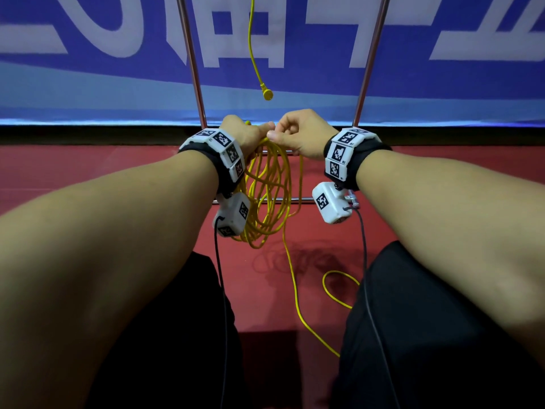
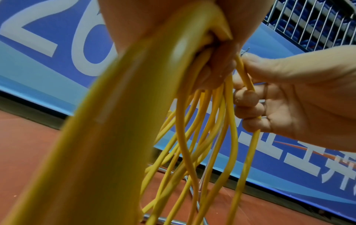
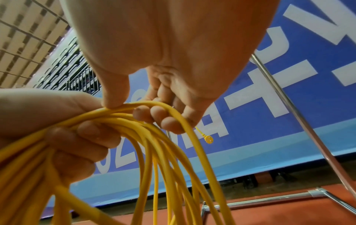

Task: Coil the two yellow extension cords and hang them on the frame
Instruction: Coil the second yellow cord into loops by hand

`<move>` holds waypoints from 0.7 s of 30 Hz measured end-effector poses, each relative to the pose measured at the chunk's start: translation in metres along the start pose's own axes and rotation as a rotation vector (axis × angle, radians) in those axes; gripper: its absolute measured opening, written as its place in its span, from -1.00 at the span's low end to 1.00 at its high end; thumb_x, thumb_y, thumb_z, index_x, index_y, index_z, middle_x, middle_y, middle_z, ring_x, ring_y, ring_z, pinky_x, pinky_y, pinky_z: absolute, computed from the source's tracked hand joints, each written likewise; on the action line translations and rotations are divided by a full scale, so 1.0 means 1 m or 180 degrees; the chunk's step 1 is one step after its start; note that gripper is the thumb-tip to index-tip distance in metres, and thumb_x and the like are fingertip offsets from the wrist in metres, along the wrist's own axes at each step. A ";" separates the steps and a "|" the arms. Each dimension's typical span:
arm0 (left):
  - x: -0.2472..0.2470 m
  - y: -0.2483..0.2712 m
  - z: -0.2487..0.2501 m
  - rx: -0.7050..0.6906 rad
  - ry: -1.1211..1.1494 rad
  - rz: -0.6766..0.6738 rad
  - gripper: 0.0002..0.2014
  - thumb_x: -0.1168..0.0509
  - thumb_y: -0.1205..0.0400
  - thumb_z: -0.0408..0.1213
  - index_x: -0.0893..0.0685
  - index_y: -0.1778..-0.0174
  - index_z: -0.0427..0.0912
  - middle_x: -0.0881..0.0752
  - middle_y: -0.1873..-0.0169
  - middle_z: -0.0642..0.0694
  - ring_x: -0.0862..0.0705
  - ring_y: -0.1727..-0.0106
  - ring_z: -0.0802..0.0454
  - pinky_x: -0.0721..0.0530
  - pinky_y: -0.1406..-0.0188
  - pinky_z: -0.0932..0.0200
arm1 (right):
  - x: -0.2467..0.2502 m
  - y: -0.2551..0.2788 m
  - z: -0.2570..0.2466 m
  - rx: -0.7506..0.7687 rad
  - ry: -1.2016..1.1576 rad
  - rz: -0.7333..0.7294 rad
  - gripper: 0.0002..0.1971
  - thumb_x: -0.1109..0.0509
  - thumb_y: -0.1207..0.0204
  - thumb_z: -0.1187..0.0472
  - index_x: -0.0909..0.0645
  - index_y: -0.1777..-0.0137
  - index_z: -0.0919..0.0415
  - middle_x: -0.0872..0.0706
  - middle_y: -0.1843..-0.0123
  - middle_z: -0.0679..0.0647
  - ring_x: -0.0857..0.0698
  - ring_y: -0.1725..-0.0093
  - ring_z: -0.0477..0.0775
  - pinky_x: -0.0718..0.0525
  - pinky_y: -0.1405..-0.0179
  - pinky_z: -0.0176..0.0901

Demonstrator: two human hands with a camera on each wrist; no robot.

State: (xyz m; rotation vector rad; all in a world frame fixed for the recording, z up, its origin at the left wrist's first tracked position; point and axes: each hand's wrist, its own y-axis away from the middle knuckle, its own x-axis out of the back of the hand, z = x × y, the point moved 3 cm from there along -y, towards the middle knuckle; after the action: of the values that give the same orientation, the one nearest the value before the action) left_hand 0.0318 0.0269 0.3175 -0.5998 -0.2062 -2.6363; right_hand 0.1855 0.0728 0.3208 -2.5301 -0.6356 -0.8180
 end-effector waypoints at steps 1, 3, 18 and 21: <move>0.000 0.000 0.001 -0.0038 -0.0025 0.0037 -0.42 -0.50 -0.45 0.18 -0.74 -0.03 -0.35 -0.71 0.35 -0.13 -0.61 0.44 -0.05 -0.55 0.39 0.13 | 0.001 0.001 0.001 -0.0002 -0.0132 -0.0055 -0.77 -0.55 -0.55 0.07 -0.61 0.27 0.08 -0.58 0.45 0.06 -0.54 0.45 -0.01 -0.61 0.34 -0.15; 0.002 -0.003 0.002 -0.0080 -0.0025 0.0113 -0.48 -0.51 -0.49 0.13 -0.71 -0.03 -0.32 -0.69 0.36 -0.10 -0.60 0.48 -0.01 -0.52 0.46 0.20 | 0.001 0.004 0.004 -0.0047 -0.0191 -0.0276 -0.79 -0.56 -0.54 0.11 -0.63 0.23 0.15 -0.66 0.37 0.16 -0.59 0.42 0.03 -0.63 0.33 -0.18; 0.013 -0.006 -0.004 -0.0026 0.0102 0.0129 -0.54 -0.49 -0.55 0.08 -0.73 0.04 -0.33 -0.70 0.40 -0.13 -0.58 0.59 0.02 -0.56 0.50 0.23 | 0.014 0.003 0.018 -0.0479 -0.0178 -0.0039 -0.57 -0.38 -0.65 -0.11 -0.58 0.33 0.18 -0.42 0.54 0.03 -0.38 0.46 0.07 -0.41 0.39 -0.17; 0.010 -0.003 -0.004 -0.0013 0.0071 -0.0006 -0.61 -0.47 -0.59 0.02 -0.74 0.11 -0.32 -0.67 0.55 -0.11 -0.54 0.73 0.08 -0.54 0.62 0.31 | 0.012 0.002 0.011 -0.0346 0.0245 -0.0047 -0.59 -0.46 -0.58 -0.09 -0.51 0.40 0.09 -0.37 0.48 0.01 -0.32 0.47 -0.02 -0.28 0.39 -0.15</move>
State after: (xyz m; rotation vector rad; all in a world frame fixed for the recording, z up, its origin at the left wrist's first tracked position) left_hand 0.0213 0.0247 0.3183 -0.5714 -0.1948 -2.6446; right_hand 0.2006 0.0801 0.3196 -2.5788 -0.6006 -0.9748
